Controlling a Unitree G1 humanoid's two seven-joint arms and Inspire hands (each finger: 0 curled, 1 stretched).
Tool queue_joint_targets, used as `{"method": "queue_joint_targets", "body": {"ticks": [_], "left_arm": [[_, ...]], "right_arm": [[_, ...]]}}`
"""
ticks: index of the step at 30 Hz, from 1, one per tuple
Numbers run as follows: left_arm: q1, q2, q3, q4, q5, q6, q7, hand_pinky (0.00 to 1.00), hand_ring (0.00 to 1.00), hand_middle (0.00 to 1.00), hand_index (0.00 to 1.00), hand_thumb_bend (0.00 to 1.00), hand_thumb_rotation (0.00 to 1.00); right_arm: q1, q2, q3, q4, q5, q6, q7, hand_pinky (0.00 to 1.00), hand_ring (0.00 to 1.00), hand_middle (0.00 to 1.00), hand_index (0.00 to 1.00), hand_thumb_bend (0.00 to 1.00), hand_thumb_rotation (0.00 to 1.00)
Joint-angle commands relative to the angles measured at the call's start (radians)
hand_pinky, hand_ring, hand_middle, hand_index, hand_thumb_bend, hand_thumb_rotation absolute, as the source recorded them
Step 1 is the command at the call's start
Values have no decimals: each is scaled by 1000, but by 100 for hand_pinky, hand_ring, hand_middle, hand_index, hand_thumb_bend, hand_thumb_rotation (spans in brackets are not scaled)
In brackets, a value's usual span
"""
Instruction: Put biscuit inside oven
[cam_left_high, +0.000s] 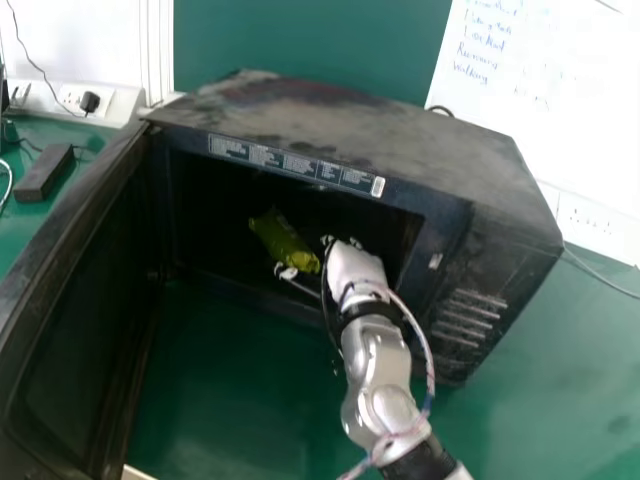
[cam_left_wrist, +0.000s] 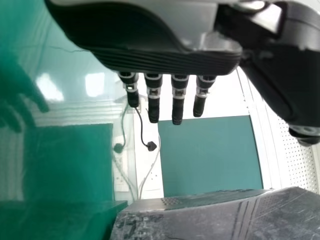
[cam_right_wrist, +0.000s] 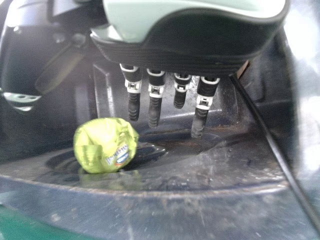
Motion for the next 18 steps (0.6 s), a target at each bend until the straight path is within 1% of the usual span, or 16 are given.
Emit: {"method": "queue_joint_targets", "body": {"ticks": [1, 6, 10, 15, 18], "left_arm": [[2, 10, 1, -2, -4, 5, 4, 93, 92, 93, 98, 50, 100], [1, 9, 0, -3, 1, 4, 14, 93, 92, 93, 98, 50, 100], [1, 9, 0, -6, -1, 0, 9, 94, 92, 94, 98, 49, 100], [-1, 8, 0, -5, -1, 4, 10, 94, 92, 94, 98, 50, 100], [-2, 6, 1, -10, -4, 11, 14, 94, 92, 94, 98, 50, 100]], "right_arm": [[44, -16, 1, -62, -25, 3, 24, 77, 87, 90, 90, 95, 77], [109, -24, -2, -183, -71, 7, 81, 78, 88, 91, 92, 95, 77], [170, -37, -4, -279, -114, -12, 124, 77, 86, 90, 93, 95, 78], [261, -32, -37, -396, -119, -33, 152, 80, 87, 91, 94, 95, 75], [316, -45, -53, -460, -125, -64, 162, 79, 87, 92, 94, 96, 76]]}}
